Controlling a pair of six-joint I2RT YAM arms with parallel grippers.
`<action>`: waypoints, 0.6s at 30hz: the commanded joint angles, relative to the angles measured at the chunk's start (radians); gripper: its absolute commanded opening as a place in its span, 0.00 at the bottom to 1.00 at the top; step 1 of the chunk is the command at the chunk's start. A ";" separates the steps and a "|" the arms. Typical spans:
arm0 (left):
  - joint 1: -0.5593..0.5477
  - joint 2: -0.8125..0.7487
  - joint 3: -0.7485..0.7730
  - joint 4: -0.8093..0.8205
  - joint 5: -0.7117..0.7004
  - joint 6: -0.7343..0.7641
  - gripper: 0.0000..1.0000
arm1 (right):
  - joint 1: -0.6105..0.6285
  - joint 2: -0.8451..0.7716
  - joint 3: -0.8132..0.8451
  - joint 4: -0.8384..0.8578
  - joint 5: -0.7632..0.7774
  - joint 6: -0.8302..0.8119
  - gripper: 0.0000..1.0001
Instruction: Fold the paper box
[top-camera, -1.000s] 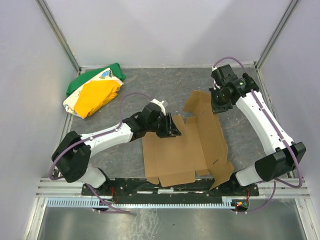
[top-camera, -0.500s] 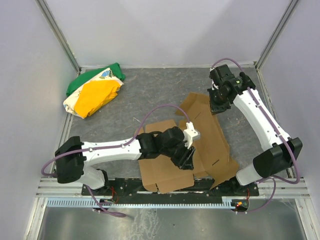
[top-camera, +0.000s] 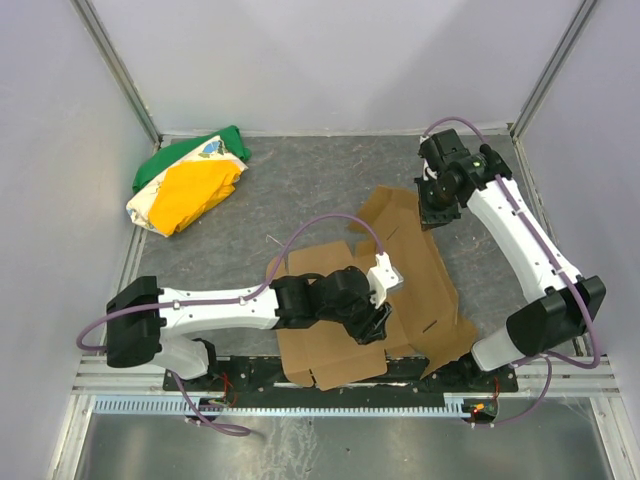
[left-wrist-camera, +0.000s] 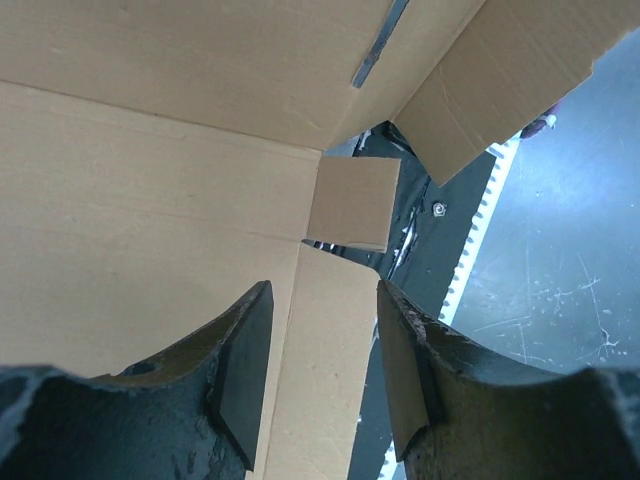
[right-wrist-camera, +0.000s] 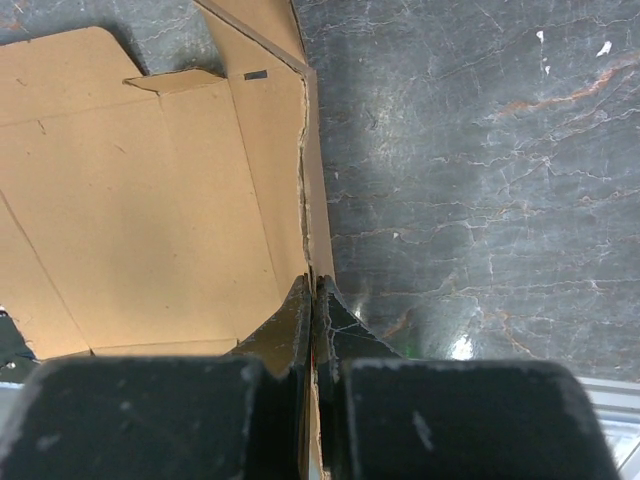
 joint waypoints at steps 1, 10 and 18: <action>-0.023 -0.021 -0.008 0.105 0.020 0.041 0.54 | 0.005 -0.044 0.023 -0.059 -0.039 0.027 0.02; -0.027 -0.035 -0.005 0.108 -0.209 0.097 0.55 | 0.005 -0.063 0.033 0.113 0.074 0.119 0.02; 0.050 0.036 -0.041 0.223 -0.296 0.176 0.68 | 0.001 0.078 0.143 0.237 0.050 0.009 0.02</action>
